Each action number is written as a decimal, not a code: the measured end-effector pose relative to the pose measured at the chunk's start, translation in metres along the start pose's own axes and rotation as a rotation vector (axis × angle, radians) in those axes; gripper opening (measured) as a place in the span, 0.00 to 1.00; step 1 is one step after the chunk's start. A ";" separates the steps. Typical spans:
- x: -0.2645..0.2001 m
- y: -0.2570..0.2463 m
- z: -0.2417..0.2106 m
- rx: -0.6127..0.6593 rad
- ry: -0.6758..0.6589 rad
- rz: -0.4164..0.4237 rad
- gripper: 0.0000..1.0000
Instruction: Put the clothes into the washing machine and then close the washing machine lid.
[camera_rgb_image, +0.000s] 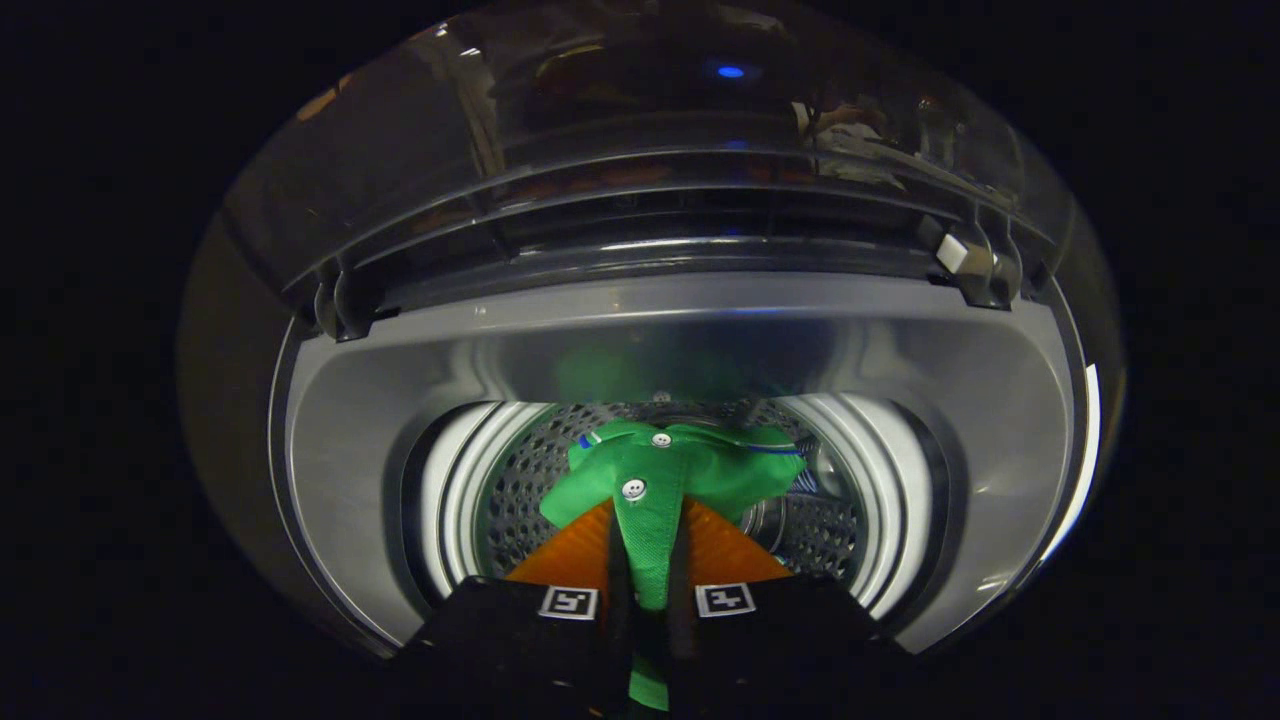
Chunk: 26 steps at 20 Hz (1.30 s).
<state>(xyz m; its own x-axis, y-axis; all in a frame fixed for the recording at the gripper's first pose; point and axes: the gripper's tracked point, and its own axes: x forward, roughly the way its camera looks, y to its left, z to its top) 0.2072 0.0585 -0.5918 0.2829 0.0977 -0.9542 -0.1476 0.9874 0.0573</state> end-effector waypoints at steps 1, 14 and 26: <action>0.000 -0.001 -0.003 0.001 0.009 -0.001 0.27; -0.058 0.014 0.006 -0.033 -0.155 0.018 0.99; -0.280 0.027 0.113 -0.006 -0.713 0.007 0.99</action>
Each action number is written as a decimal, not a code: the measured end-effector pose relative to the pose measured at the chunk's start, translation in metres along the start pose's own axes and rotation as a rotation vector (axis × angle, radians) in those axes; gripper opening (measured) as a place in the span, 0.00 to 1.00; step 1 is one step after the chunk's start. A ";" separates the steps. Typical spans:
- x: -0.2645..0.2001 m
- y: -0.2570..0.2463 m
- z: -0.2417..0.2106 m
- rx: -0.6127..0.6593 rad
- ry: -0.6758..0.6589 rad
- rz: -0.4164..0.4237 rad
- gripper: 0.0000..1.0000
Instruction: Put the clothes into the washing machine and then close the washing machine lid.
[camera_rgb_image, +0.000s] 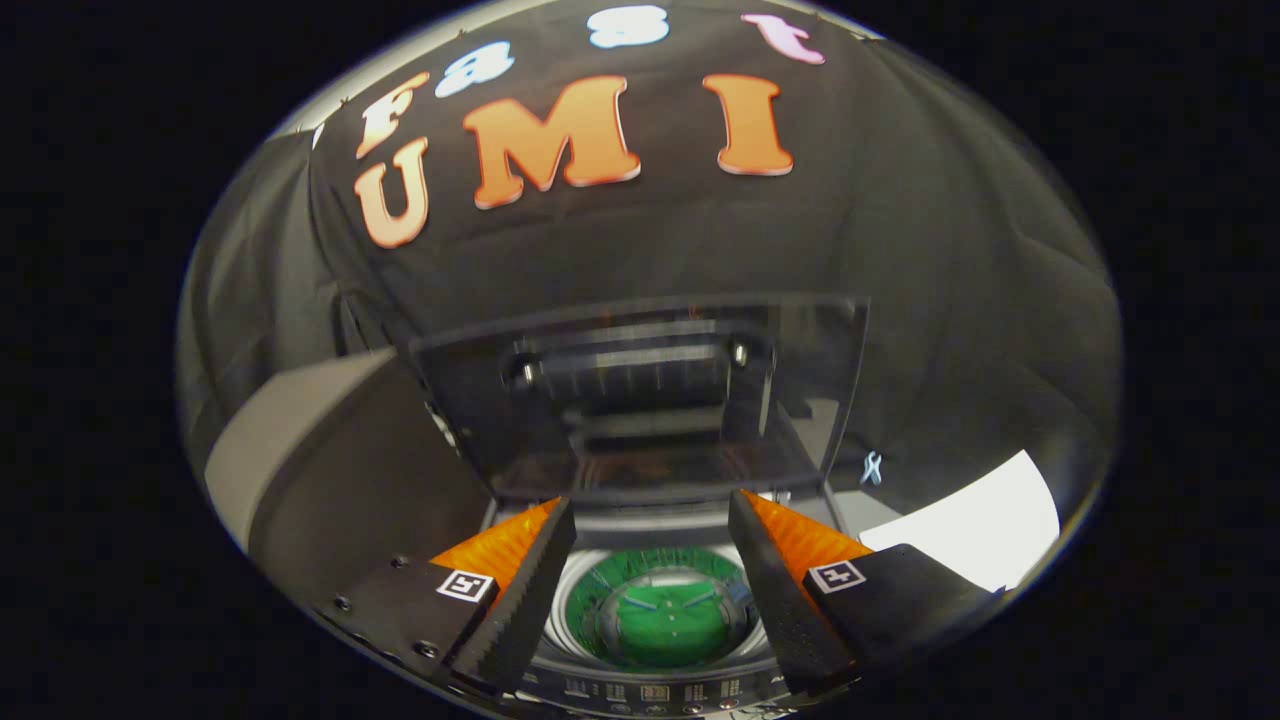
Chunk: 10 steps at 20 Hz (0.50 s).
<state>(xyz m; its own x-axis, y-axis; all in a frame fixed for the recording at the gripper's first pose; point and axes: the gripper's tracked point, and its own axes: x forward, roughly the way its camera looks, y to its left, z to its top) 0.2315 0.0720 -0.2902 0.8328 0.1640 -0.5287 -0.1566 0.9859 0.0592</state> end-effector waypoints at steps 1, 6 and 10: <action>-0.006 0.004 0.026 0.018 -0.041 0.011 0.99; -0.006 0.025 0.138 0.075 -0.182 0.060 0.98; 0.029 0.049 0.176 0.001 -0.209 0.078 0.99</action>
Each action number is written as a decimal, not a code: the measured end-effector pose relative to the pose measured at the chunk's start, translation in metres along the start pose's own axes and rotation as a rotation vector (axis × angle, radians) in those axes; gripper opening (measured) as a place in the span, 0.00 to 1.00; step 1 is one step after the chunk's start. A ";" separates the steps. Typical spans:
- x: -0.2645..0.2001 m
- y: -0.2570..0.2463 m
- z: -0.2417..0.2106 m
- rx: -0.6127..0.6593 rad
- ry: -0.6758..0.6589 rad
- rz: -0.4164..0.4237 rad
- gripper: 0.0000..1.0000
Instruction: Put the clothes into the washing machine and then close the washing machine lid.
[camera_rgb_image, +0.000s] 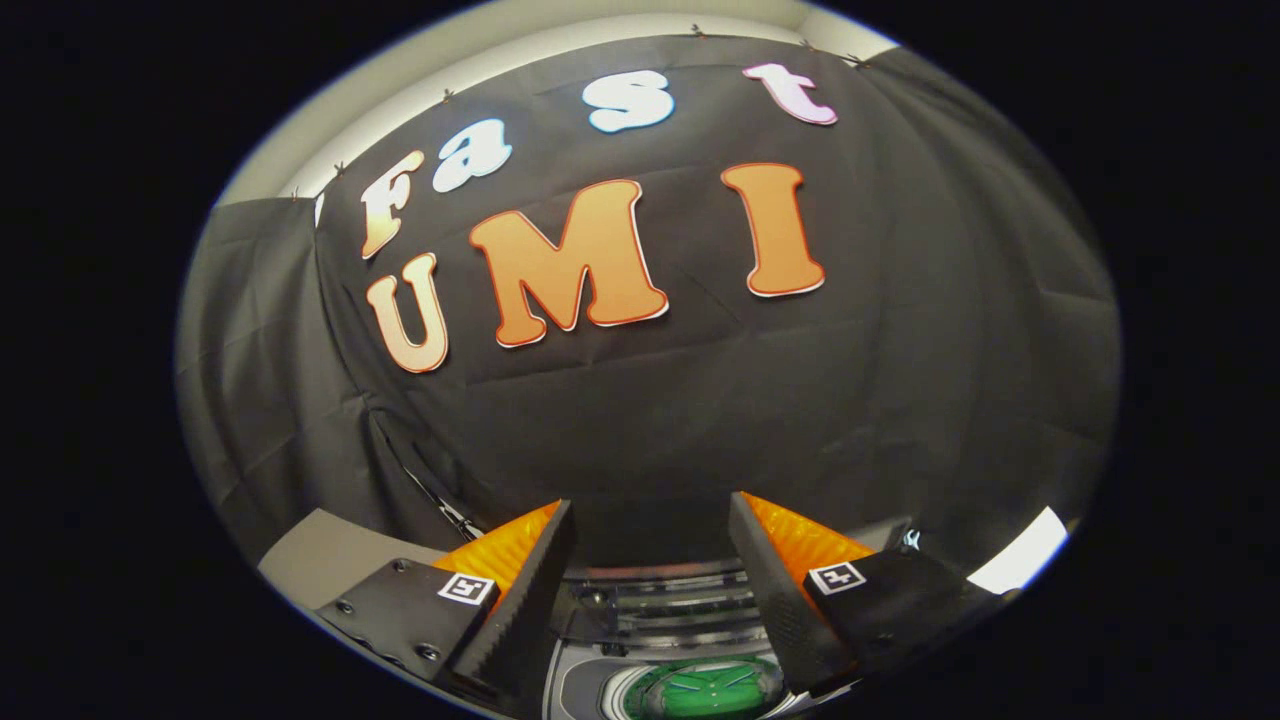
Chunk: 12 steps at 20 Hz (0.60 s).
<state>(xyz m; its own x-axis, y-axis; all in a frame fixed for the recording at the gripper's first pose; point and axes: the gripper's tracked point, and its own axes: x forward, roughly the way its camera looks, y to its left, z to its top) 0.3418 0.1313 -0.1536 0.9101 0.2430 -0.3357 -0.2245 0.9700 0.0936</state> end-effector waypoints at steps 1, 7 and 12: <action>0.013 0.003 0.000 -0.034 0.007 0.000 0.98; 0.070 0.022 -0.041 -0.080 0.133 0.031 0.99; 0.101 -0.007 -0.077 -0.113 0.227 -0.060 0.99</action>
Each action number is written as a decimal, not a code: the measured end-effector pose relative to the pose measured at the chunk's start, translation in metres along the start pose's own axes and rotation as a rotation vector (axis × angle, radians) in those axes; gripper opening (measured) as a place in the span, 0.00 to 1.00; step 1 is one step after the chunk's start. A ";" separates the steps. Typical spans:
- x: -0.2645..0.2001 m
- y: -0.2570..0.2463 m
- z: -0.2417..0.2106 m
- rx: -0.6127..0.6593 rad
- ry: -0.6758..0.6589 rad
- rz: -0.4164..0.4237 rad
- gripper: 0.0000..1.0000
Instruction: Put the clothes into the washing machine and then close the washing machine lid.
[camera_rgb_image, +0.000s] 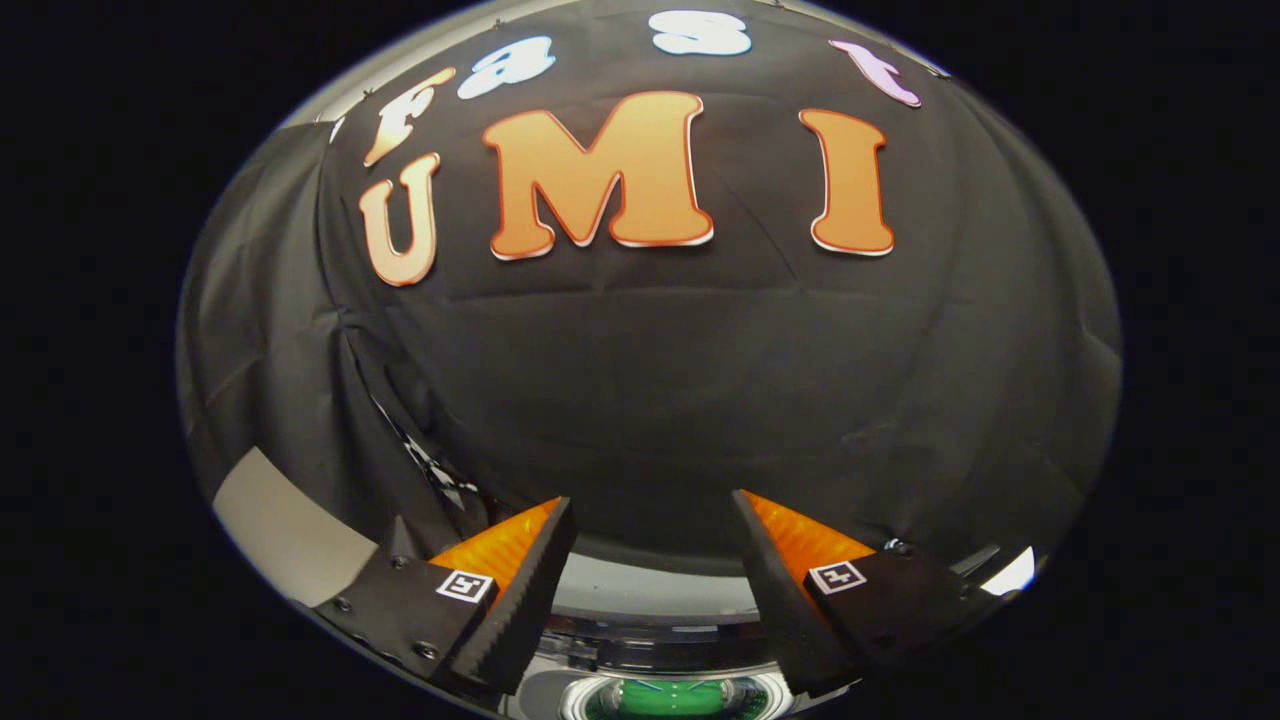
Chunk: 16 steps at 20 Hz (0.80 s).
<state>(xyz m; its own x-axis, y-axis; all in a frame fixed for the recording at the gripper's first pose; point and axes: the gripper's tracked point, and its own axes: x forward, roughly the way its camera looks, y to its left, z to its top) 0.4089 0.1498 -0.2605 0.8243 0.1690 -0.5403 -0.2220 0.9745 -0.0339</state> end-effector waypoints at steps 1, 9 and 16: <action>0.002 -0.006 -0.012 0.009 0.036 -0.016 0.99; -0.013 -0.011 -0.024 0.017 0.013 -0.019 0.99; -0.051 -0.007 -0.041 0.016 -0.021 -0.019 0.99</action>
<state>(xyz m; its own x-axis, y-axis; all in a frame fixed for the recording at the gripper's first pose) 0.3471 0.1281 -0.2666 0.8390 0.1538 -0.5219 -0.1982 0.9797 -0.0301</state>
